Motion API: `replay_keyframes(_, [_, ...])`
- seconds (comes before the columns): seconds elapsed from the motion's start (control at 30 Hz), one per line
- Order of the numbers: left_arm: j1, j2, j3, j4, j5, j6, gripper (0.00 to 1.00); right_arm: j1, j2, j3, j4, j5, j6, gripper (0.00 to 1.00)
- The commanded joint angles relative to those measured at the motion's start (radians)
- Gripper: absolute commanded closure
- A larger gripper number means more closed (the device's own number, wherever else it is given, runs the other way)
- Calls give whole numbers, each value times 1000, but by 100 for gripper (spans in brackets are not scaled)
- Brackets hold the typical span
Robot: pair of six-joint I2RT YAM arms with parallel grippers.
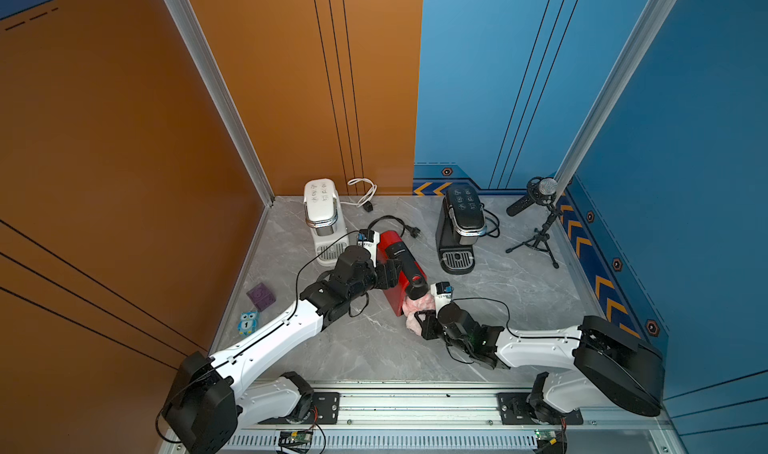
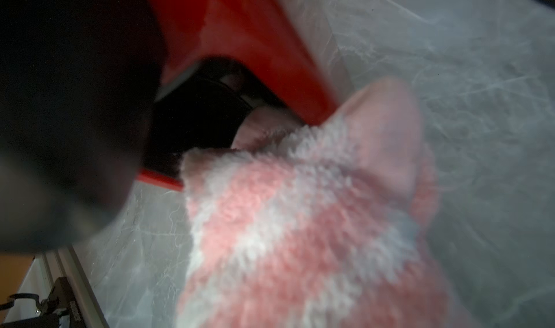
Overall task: Wipe the surface of a coffee machine
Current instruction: Wipe the dirt from the surface of the coffee machine.
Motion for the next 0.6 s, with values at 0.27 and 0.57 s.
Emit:
replay_keyframes(0.27, [-2, 16, -39, -88, 29, -2, 27, -15, 262, -45, 535, -6, 158, 100])
replay_keyframes(0.57, [-2, 0, -50, -88, 41, -13, 27, -17, 255, -48, 617, 54, 102, 100])
